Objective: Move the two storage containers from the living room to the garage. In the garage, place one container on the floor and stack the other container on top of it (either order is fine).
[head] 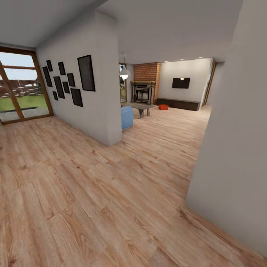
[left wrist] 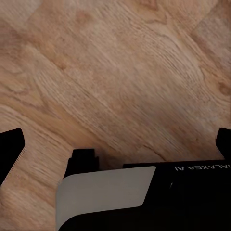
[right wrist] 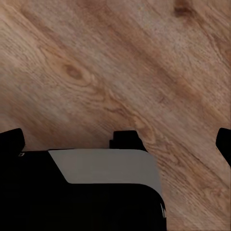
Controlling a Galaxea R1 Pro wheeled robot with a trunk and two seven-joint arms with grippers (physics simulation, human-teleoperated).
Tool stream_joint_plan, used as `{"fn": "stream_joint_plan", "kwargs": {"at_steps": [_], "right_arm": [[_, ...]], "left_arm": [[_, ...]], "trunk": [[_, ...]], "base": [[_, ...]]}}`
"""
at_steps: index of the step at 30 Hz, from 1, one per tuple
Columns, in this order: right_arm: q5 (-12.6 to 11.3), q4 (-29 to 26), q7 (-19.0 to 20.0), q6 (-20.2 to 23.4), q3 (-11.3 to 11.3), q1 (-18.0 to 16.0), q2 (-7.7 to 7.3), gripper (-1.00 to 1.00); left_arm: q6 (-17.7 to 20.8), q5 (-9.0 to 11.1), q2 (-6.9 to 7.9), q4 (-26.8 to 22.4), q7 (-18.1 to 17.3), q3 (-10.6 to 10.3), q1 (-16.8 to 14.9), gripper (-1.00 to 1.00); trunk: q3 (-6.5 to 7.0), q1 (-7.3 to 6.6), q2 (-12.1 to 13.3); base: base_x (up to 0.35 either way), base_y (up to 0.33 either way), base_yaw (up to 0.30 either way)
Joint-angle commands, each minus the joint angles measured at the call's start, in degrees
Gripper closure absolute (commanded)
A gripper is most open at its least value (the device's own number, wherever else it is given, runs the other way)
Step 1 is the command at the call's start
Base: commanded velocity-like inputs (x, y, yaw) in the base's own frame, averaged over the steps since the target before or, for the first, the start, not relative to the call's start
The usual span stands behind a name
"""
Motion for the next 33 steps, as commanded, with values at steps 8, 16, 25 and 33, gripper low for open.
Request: {"fn": "stream_joint_plan", "kwargs": {"at_steps": [8, 16, 25, 33], "right_arm": [[-0.5, 0.2, 0.0, -0.3, 0.5, -0.1, 0.05, -1.0], [-0.5, 0.2, 0.0, -0.3, 0.5, -0.1, 0.05, -1.0], [-0.5, 0.2, 0.0, -0.3, 0.5, -0.1, 0.05, -1.0], [-0.5, 0.2, 0.0, -0.3, 0.5, -0.1, 0.05, -1.0]], "left_arm": [[0.2, 0.6, 0.0, 0.0, -0.2, -0.4, -0.1, -1.0], [0.2, 0.6, -0.04, 0.0, -0.2, -0.4, 0.0, -1.0], [0.2, 0.6, -0.08, 0.0, -0.2, -0.4, -0.1, -1.0], [0.2, 0.6, -0.09, 0.0, -0.1, -0.4, 0.0, -1.0]], "trunk": [[-0.06, 0.03, 0.0], [-0.06, 0.03, 0.0], [-0.06, 0.03, 0.0], [-0.06, 0.03, 0.0]], "base": [[0.322, 0.0, 0.269], [0.322, 0.0, 0.154], [0.322, 0.0, 0.007], [0.322, 0.0, 0.0]]}}
